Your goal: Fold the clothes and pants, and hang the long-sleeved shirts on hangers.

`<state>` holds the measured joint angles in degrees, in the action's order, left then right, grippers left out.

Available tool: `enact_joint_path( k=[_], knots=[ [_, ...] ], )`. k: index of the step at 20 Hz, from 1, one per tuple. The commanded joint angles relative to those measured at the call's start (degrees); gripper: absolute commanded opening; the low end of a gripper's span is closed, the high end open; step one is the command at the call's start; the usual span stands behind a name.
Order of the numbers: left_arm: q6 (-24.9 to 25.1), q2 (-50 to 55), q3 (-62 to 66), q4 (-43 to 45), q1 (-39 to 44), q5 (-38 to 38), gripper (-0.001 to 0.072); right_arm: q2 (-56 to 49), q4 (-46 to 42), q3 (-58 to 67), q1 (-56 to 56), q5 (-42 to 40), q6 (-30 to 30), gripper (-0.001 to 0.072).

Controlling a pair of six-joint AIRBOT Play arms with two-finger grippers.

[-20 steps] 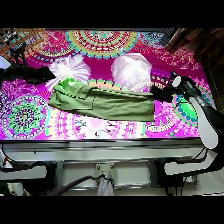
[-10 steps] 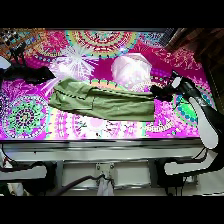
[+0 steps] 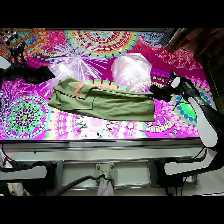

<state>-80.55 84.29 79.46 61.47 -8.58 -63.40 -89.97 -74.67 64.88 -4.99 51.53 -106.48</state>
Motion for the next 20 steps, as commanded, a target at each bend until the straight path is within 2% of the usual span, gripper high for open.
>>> enact_joint_path(
  k=[1,3,5,11,20],
  knots=[
    [0.0,0.0,0.0,1.0,-0.4,1.2,0.0467,1.4,0.0,0.2,0.0,0.3,0.1,0.0019],
    [-0.1,0.7,0.0,2.4,-0.9,3.5,0.0464,2.2,-0.9,0.2,0.0,0.3,0.3,0.0019],
    [-0.5,2.8,0.0,2.3,-1.3,4.8,0.0326,2.4,-0.7,0.2,0.0,0.7,0.7,0.0019],
    [-0.4,10.8,0.0,2.2,-1.8,4.5,0.0327,2.4,-0.8,0.2,0.0,1.9,1.4,0.0019],
    [0.5,13.8,0.0,1.1,-3.3,5.6,0.0324,2.4,-0.8,0.2,0.0,1.8,2.6,0.0019]
  ],
)
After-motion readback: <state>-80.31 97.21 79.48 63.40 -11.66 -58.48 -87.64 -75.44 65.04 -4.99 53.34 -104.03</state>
